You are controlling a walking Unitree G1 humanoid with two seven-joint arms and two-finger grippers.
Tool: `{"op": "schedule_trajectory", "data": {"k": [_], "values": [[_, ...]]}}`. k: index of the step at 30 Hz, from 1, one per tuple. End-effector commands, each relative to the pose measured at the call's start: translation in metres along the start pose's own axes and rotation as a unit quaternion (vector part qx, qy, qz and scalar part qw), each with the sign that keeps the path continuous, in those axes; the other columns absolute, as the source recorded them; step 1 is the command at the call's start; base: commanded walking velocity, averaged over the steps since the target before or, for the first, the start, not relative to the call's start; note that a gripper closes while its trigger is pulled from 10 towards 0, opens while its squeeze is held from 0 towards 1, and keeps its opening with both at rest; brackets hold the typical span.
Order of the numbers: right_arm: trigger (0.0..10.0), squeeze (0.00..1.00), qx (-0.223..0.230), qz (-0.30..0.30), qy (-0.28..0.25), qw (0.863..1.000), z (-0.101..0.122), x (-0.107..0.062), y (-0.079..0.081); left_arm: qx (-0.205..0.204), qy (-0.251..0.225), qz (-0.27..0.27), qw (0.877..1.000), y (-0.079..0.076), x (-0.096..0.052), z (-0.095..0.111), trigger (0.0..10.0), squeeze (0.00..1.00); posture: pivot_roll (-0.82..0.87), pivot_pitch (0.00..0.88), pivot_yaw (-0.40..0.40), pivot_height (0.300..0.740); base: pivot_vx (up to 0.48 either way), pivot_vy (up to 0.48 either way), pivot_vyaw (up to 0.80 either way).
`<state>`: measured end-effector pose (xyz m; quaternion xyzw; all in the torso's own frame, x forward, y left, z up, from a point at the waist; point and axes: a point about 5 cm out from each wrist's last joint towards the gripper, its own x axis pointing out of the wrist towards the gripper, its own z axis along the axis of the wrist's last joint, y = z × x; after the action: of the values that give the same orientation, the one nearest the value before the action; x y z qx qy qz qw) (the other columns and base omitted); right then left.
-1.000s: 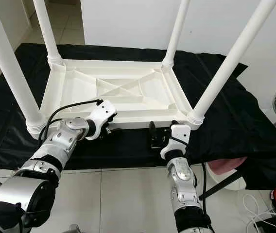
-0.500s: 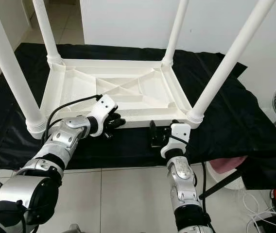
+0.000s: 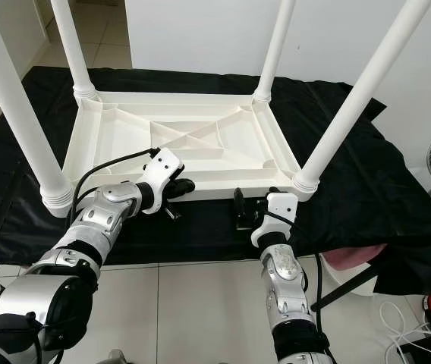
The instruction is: Building children table
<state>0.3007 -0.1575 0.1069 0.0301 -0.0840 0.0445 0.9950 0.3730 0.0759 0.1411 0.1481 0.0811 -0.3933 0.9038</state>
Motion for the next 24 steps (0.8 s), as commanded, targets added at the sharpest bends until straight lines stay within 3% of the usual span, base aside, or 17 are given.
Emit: {"op": "schedule_trajectory", "data": {"k": [1, 7, 14, 15, 20, 22, 24], "values": [[10.0, 0.0, -0.001, -0.005, 0.012, 1.0, -0.004, -0.002, -0.002, -0.012, -0.023, 0.273, 0.962, 0.023, -0.005, 0.004, 10.0, 1.0, -0.03, 0.022, -0.055, 0.74, 0.0, 0.0, 0.0], [10.0, 0.0, -0.002, -0.005, 0.012, 1.0, -0.004, -0.002, -0.002, 0.003, -0.043, 0.237, 0.971, 0.018, -0.003, 0.009, 10.0, 1.0, -0.03, 0.022, -0.053, 0.74, 0.0, 0.0, 0.0], [10.0, 0.0, -0.003, -0.009, 0.01, 1.0, -0.003, -0.003, -0.004, 0.041, -0.02, 0.222, 0.974, 0.017, -0.003, 0.005, 10.0, 1.0, -0.03, 0.02, -0.053, 0.74, 0.0, 0.0, 0.0], [10.0, 0.0, -0.003, -0.009, 0.011, 1.0, -0.003, -0.003, -0.004, 0.041, -0.021, 0.217, 0.975, 0.017, -0.002, 0.004, 10.0, 0.86, -0.03, 0.02, -0.052, 0.74, 0.0, 0.0, 0.0], [10.0, 0.0, -0.003, -0.009, 0.011, 1.0, -0.004, -0.004, -0.004, 0.041, -0.024, 0.199, 0.979, 0.014, -0.002, 0.003, 10.0, 0.86, -0.03, 0.02, -0.052, 0.74, 0.0, 0.0, 0.0], [10.0, 0.0, -0.005, -0.009, 0.012, 1.0, -0.004, -0.004, -0.004, 0.048, -0.023, 0.177, 0.983, 0.009, -0.001, 0.0, 10.0, 0.67, -0.03, 0.021, -0.053, 0.74, 0.0, 0.0, 0.0], [10.0, 0.0, -0.005, -0.009, 0.012, 1.0, -0.004, -0.004, -0.004, 0.048, -0.023, 0.177, 0.983, 0.009, -0.001, 0.0, 10.0, 0.67, -0.03, 0.021, -0.053, 0.74, 0.0, 0.0, 0.0]]}}
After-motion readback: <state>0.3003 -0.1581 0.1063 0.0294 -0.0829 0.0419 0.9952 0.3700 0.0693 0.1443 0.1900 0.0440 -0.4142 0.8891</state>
